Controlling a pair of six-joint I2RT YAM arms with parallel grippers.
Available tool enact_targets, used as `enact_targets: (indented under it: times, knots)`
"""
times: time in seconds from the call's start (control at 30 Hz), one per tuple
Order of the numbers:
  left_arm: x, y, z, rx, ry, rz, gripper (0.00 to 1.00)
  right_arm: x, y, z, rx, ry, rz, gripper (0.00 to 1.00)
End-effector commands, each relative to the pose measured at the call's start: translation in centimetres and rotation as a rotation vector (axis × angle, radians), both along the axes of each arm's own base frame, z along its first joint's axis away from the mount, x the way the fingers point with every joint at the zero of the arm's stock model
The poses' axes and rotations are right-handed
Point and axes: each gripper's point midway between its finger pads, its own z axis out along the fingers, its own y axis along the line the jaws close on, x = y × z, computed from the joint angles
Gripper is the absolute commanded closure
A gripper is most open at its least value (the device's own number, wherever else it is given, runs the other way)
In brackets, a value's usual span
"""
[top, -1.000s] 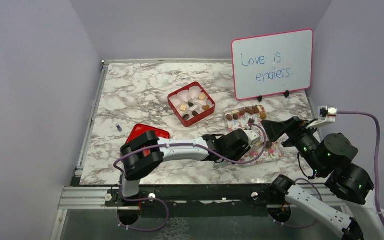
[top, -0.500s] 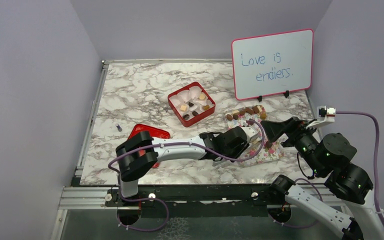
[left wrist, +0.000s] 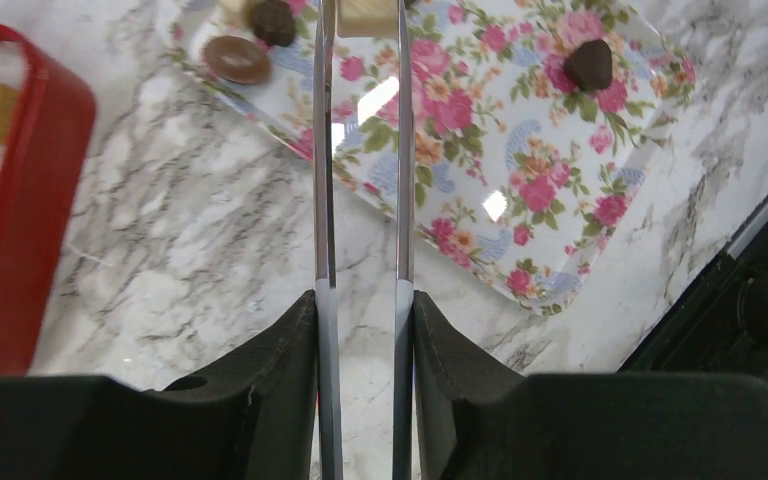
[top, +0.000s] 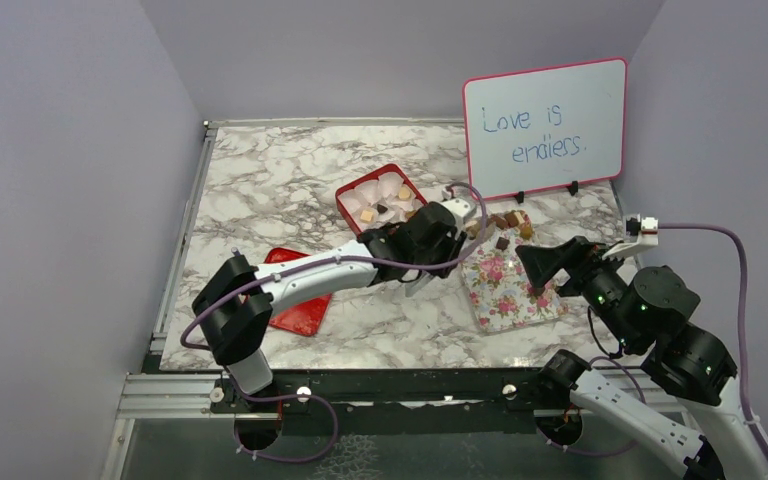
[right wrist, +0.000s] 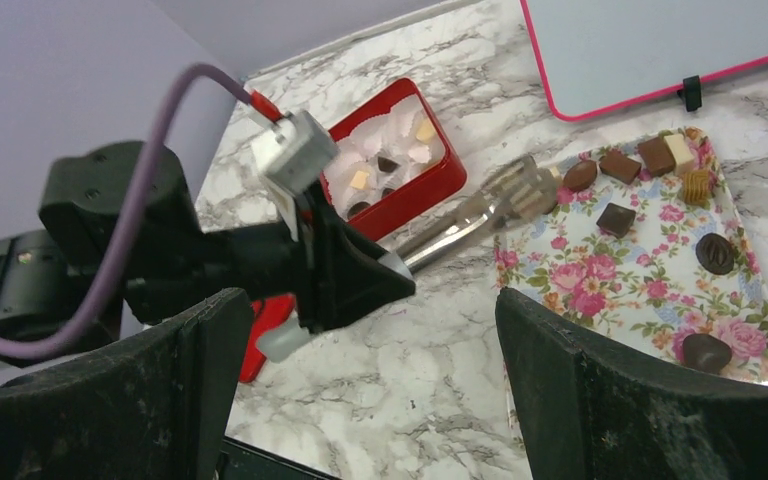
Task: Pack the chocolate
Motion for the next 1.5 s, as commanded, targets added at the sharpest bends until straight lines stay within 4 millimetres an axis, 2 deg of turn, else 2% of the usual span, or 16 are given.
enact_targets:
  times: [0.0, 0.2, 0.43, 0.53, 0.73, 0.93, 1.17, 1.47]
  knots:
    - [2.1, 2.7, 3.5, -0.067, -0.011, 0.07, 0.69, 0.0, 0.6, -0.2, 0.017, -0.002, 0.022, 0.03]
    - [5.4, 7.8, 4.8, -0.016, -0.058, 0.202, 0.69, 0.3, 1.5, -0.8, 0.014, 0.01, 0.047, 0.03]
    - [9.1, 14.3, 5.5, 0.026, -0.026, 0.358, 0.69, 0.6, 2.9, -1.8, 0.008, 0.036, 0.095, 0.03]
    - [10.6, 17.0, 5.3, 0.055, -0.013, 0.413, 0.69, 0.7, 3.1, -2.1, 0.002, 0.044, 0.097, 0.03]
    - [12.4, 21.6, 3.2, 0.139, 0.024, 0.507, 0.69, 0.5, 3.0, -1.8, 0.016, 0.024, 0.102, 0.03]
    - [13.4, 23.0, 2.2, 0.162, 0.044, 0.543, 0.69, 0.3, 2.8, -1.5, 0.019, 0.014, 0.105, 0.03]
    - [13.5, 24.0, 0.9, 0.214, 0.052, 0.56, 0.69, 0.2, 2.6, -1.2, 0.014, 0.005, 0.1, 0.03]
    - [14.2, 24.9, 0.3, 0.261, 0.039, 0.581, 0.65, 0.5, 2.8, -1.5, 0.008, 0.012, 0.098, 0.03]
